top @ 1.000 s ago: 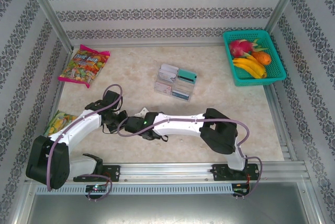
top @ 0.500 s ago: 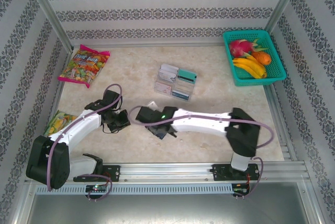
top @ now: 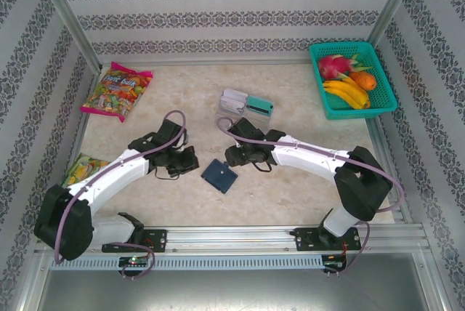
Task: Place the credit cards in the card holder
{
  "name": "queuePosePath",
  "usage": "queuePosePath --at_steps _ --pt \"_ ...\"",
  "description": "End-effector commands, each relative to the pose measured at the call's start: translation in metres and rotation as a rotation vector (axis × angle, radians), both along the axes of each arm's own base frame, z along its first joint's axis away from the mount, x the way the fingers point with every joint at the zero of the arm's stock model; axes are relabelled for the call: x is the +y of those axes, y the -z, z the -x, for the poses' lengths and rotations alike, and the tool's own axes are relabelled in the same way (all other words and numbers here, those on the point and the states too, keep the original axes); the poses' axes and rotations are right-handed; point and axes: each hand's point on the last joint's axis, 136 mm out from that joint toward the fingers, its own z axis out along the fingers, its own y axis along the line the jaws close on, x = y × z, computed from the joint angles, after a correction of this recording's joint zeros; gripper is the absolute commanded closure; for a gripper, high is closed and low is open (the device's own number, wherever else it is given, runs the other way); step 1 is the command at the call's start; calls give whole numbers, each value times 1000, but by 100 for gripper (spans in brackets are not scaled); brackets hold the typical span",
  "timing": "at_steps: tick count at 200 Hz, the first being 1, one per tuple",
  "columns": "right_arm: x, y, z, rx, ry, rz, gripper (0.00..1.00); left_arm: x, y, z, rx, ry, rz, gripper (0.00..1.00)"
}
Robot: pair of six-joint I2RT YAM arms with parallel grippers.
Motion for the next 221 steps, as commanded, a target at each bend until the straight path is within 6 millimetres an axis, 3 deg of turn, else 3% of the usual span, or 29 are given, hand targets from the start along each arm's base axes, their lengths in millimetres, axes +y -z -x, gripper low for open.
queuePosePath --at_steps 1,26,85,170,221 --pt "16 1 6 14 -115 -53 54 -27 -4 -15 -31 11 17 100" --pt "26 10 11 67 -140 -122 59 -41 12 -21 -2 23 -4 100" --pt "30 31 8 100 -139 -97 67 -38 55 -18 74 24 -61 100" --pt "30 29 10 105 -155 -85 87 -27 75 -8 118 27 -123 100" --pt "41 19 25 97 -199 -96 90 -22 81 -4 128 22 -144 100"
